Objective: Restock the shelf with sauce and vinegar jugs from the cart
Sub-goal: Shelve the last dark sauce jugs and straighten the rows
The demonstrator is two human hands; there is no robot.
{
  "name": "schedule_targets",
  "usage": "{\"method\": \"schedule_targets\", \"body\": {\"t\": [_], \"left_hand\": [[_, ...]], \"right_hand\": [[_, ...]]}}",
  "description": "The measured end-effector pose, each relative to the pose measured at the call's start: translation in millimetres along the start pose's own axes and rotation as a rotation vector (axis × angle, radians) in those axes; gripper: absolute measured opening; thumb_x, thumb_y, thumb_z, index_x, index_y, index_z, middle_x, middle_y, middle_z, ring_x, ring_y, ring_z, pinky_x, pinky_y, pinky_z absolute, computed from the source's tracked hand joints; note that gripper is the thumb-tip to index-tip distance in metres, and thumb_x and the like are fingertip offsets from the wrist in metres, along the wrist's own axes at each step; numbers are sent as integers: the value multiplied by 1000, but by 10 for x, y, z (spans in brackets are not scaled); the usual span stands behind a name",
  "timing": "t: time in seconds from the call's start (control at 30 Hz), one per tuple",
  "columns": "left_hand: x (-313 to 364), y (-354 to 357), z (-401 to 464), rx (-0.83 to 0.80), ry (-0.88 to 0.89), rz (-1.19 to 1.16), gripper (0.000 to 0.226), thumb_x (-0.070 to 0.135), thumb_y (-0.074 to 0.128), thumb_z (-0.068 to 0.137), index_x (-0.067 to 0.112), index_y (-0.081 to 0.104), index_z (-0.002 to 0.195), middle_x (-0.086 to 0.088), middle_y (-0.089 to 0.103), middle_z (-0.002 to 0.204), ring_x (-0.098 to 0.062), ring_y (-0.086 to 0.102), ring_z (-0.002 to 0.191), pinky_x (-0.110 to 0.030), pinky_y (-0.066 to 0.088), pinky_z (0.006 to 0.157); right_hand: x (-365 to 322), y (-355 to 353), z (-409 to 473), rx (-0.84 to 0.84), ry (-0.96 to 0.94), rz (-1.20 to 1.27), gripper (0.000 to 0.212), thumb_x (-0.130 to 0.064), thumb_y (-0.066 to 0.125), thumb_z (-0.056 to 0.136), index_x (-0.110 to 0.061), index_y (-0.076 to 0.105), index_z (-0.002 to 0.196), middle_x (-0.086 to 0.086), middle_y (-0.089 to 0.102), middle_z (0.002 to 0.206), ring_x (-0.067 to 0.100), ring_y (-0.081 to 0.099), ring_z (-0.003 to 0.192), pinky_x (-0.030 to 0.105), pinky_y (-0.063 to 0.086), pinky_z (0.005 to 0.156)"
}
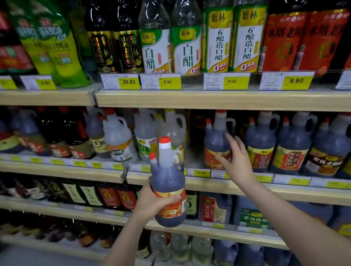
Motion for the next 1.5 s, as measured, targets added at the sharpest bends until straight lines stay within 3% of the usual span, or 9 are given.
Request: {"method": "schedule_targets", "body": {"t": [0.1,0.3,0.73,0.9,0.97,1.03,1.2,1.37,1.5], "left_hand": [[-10,-197,147,31,24,-32,92,38,88,36,20,54,119,-1,69,110,-15,67,95,-33,54,76],[-21,-416,429,35,86,-52,74,21,89,41,28,54,105,5,69,98,-6,68,85,-22,51,68],[-64,-435,580,-65,64,30,99,44,92,32,18,54,120,-1,69,110,-15,67,97,-39,54,84],[114,-65,452,-143,67,62,93,41,88,37,19,54,120,1,68,111,-14,66,100,-36,53,85],[208,128,386,-183,107,103,86,40,89,38,22,55,116,6,68,110,-7,65,101,-28,53,84],[288,305,311,-223,156,131,76,27,92,43,25,56,110,10,67,106,3,64,96,-15,52,77],[543,493,298,-257,275,226,78,19,92,49,28,51,115,16,62,113,8,58,102,-13,48,80],[652,56,599,-229,293,511,98,47,87,50,15,45,134,5,53,130,-9,51,117,-23,40,97],[287,-297,829,-186,237,806,104,82,63,50,16,51,129,-3,51,131,-19,47,121,-28,40,98]], "right_hand": [[49,215,143,102,-4,-46,71,-17,66,84,-20,28,143,15,34,146,39,43,124,47,41,98],[-74,598,532,177,125,-109,66,-22,69,81,-2,35,135,22,41,133,43,44,118,44,38,94],[-218,518,567,121,165,9,71,-35,75,75,-4,43,130,18,46,128,35,51,114,41,44,92],[-495,308,-262,-430,172,310,89,-56,78,59,-27,41,134,-10,51,128,5,51,115,26,45,96],[-544,249,-392,-485,182,363,73,-34,86,60,-30,46,121,-12,57,120,-6,55,105,14,48,86],[-575,136,-442,-424,217,418,62,-11,87,59,-31,48,103,-14,60,106,-7,58,93,11,50,75],[-564,-116,-477,-222,209,414,68,-10,89,53,-25,51,107,-10,62,103,5,61,96,17,51,74],[-665,-186,-191,-73,90,284,78,-27,89,53,-29,43,116,-9,57,115,9,56,107,30,50,86],[-649,-37,26,-7,79,179,76,-37,88,52,-30,43,113,-12,55,111,9,55,104,26,46,79]]}}
Point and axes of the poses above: each hand's wrist, its own z-axis towards the middle knuckle, its own y-axis out of the palm, x = y × z, the point moved 1 cm from there along z, towards the middle knuckle
